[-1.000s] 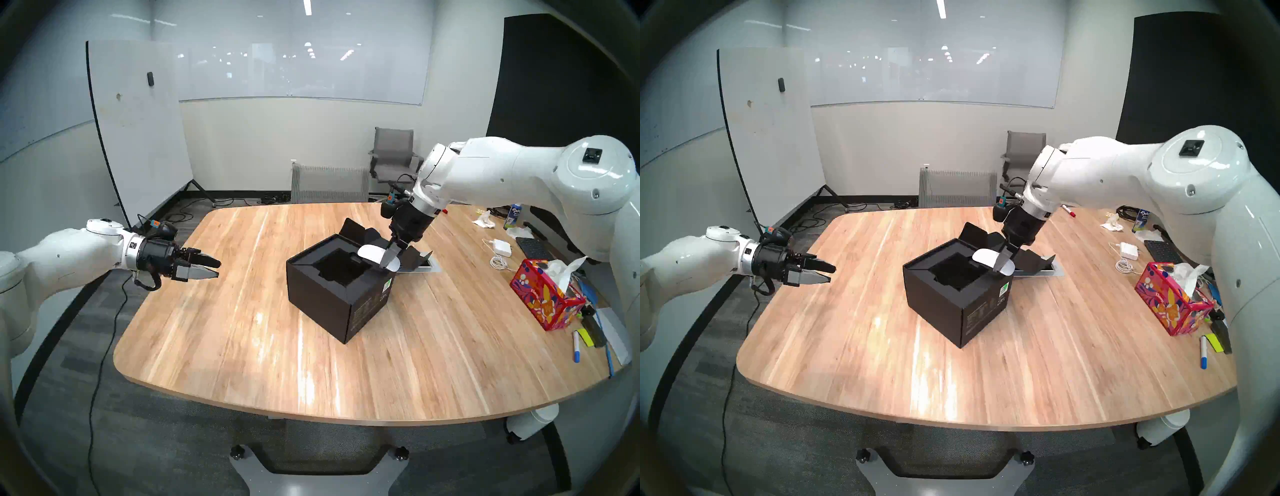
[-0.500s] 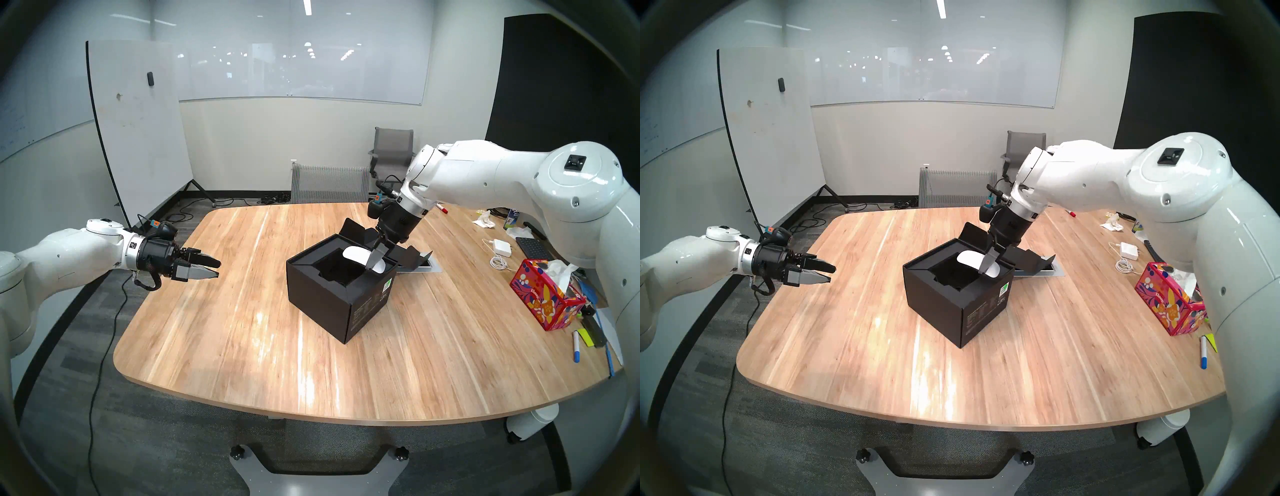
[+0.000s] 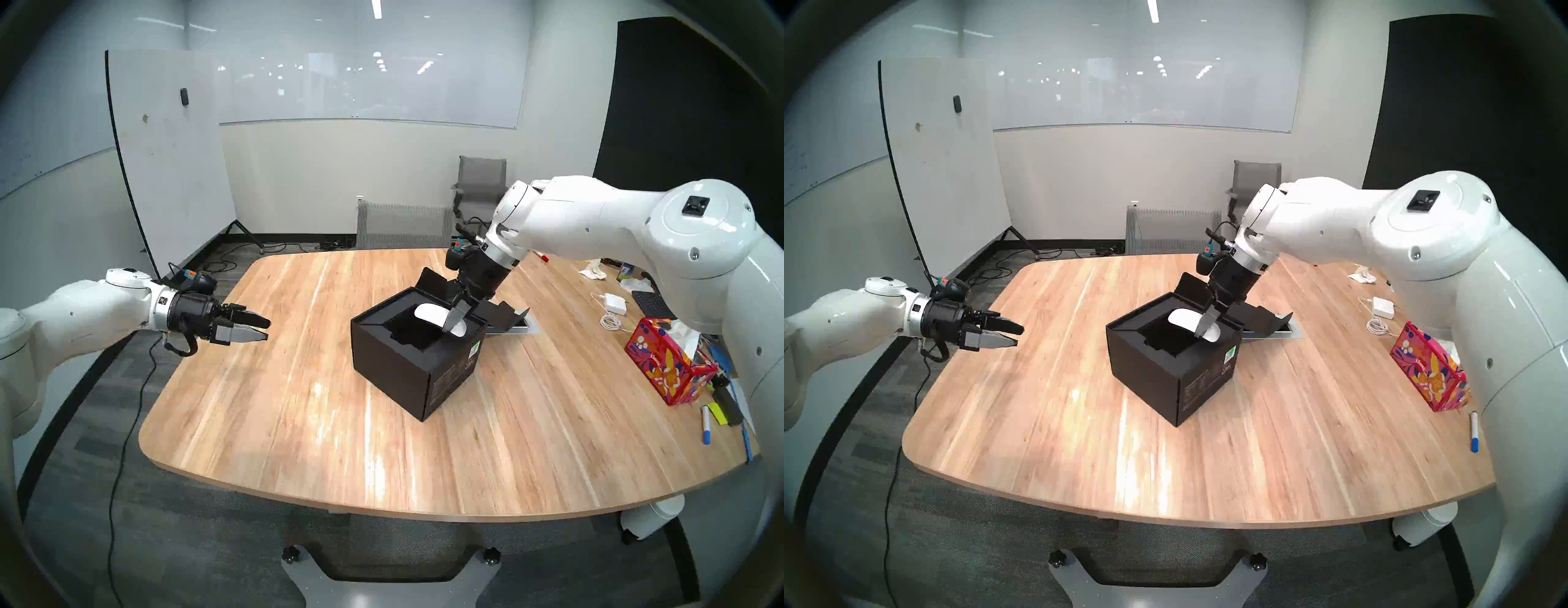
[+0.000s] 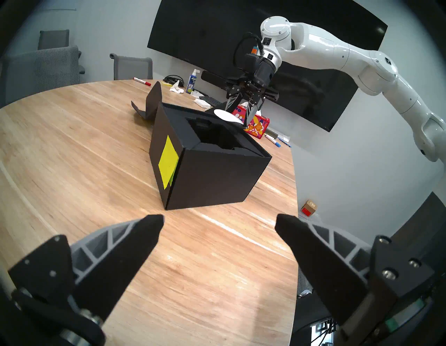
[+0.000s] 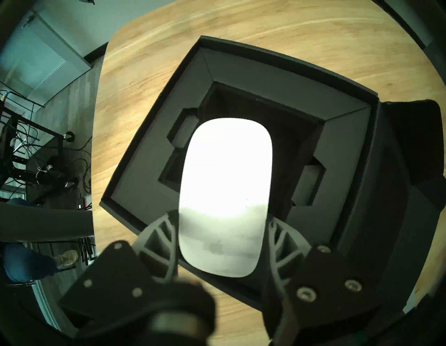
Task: Open the box and place the mouse inside
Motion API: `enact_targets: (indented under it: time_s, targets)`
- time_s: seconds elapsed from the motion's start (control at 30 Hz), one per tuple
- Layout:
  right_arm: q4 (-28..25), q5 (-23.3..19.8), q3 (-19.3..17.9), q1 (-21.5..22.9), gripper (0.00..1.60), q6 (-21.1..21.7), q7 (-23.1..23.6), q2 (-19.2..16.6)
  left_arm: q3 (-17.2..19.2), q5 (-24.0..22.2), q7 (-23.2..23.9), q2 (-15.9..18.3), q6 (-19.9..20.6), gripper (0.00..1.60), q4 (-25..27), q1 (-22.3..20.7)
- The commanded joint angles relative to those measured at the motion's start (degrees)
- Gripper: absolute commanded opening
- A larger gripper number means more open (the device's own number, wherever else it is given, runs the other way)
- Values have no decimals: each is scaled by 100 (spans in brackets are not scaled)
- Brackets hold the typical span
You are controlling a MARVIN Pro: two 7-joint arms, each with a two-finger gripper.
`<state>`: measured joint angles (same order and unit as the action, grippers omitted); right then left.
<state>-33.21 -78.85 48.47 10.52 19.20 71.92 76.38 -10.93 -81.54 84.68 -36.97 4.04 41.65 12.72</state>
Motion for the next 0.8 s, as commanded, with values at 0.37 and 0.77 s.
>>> enact_targets:
  time_s: [0.37,0.77]
  targets:
    - [1378,-43,-175,-516,0,-346,367,412,49,-45,32,12,14,160,11,-101]
    - [2040,-22,-232,-774,0,-481,647,683,50,-43,32,12,14,160,11,-100]
